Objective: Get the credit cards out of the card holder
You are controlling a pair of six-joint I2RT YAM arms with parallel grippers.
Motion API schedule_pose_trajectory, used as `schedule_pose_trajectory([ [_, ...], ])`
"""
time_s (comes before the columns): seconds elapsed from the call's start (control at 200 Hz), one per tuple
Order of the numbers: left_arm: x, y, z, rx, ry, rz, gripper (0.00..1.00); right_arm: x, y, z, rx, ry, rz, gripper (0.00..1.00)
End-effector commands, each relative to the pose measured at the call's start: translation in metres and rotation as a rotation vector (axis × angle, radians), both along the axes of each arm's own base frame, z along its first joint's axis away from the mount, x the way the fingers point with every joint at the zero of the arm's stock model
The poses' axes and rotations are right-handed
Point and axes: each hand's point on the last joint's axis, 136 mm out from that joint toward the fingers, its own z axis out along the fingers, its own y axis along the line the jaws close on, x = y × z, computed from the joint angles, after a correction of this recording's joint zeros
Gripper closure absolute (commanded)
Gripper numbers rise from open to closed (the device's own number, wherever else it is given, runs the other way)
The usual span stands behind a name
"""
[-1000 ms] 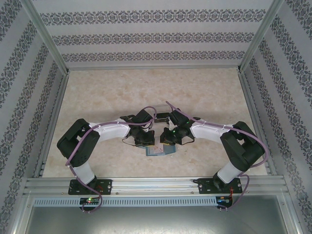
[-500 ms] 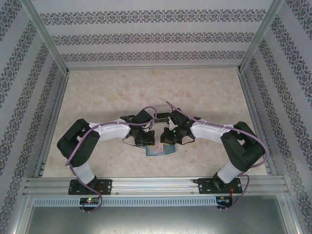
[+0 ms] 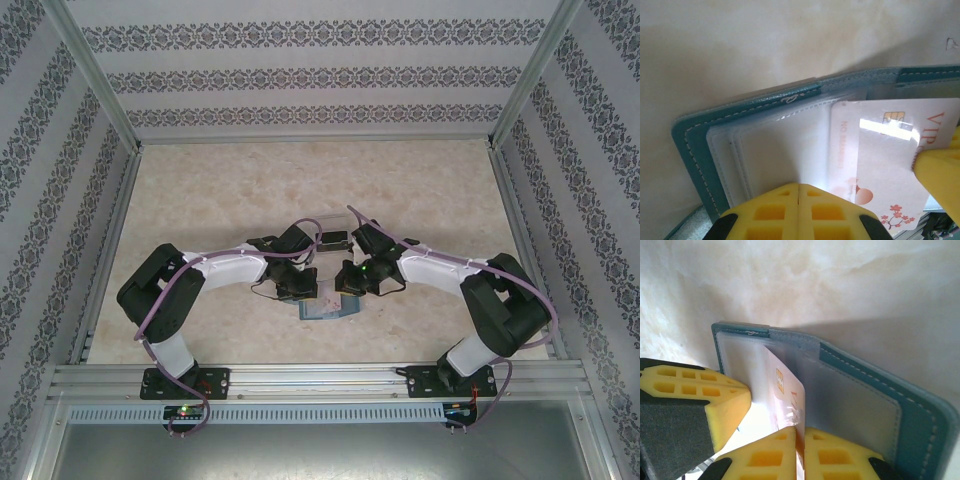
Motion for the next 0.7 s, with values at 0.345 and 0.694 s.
schedule_pose_trajectory([
  [0.345, -0.016, 0.018, -0.021, 0.113, 0.048, -0.023, 1.00, -0.004, -0.022, -0.003, -0.060, -0.004, 0.000, 0.89],
  [0.694, -0.015, 0.016, -0.018, 0.105, 0.045, -0.025, 1.00, -0.003, -0.035, -0.003, -0.122, -0.014, 0.015, 0.89],
])
